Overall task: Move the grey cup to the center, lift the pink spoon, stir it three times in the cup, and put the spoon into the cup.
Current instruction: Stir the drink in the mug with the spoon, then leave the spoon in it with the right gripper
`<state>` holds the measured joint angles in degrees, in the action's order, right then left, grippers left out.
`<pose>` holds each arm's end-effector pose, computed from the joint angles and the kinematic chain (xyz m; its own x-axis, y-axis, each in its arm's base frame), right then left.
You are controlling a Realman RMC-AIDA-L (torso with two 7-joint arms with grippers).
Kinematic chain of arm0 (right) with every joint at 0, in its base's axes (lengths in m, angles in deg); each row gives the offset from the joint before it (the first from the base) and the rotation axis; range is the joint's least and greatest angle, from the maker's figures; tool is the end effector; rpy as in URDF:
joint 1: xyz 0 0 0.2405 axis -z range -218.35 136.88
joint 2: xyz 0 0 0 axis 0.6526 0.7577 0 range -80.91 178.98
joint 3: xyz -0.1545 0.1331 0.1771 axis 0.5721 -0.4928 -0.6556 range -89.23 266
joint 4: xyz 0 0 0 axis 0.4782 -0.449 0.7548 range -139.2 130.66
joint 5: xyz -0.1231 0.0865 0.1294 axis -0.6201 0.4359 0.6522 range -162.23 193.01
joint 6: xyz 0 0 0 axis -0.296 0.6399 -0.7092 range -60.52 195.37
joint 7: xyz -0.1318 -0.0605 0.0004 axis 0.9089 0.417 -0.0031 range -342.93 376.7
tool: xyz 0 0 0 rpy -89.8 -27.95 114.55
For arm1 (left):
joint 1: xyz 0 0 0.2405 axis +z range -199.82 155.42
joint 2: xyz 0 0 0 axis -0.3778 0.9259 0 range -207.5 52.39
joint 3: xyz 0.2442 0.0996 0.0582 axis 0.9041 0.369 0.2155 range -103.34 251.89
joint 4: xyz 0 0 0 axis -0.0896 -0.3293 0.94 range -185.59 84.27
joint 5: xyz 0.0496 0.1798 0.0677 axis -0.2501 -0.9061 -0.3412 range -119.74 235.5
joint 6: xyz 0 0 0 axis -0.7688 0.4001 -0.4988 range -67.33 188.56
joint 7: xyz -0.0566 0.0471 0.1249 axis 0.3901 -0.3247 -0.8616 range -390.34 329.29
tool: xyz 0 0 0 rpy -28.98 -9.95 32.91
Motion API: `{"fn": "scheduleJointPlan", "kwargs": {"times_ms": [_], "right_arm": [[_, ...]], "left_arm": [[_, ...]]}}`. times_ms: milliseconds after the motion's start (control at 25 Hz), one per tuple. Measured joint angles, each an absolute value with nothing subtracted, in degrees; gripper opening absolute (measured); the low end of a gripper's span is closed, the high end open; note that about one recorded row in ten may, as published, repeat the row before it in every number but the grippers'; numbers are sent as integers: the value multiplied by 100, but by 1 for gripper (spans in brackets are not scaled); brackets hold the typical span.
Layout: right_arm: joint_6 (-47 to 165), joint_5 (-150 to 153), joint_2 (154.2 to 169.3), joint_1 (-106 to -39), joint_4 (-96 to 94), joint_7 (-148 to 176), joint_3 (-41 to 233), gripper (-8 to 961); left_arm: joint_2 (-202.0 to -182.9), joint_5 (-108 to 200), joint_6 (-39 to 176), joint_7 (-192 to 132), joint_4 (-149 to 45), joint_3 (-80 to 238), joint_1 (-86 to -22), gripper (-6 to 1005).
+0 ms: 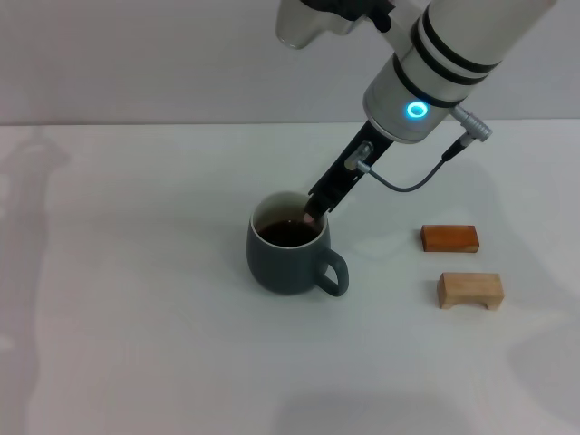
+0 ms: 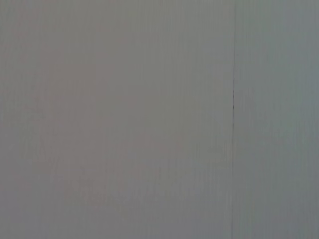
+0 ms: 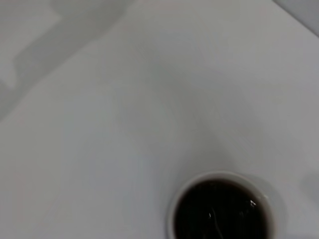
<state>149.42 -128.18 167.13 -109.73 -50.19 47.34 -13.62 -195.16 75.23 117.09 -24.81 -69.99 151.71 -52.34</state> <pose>0.0618 0.4197 -0.0570 0.8048 -0.5275 0.2723 -0.4394 -0.8377 -0.3242 -0.3161 0.4014 0.0812 0.6733 -0.2390 0.6997 0.7373 0.1475 -0.6592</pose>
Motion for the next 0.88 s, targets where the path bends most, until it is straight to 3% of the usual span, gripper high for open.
{"fn": "scheduleJointPlan", "kwargs": {"times_ms": [880], "right_arm": [[14724,-13349,16678,-11228,-4764,4722,-1413,125]], "left_arm": [[-19524,7526,11722,-2472,-6999,15171,-5225,107]]}}
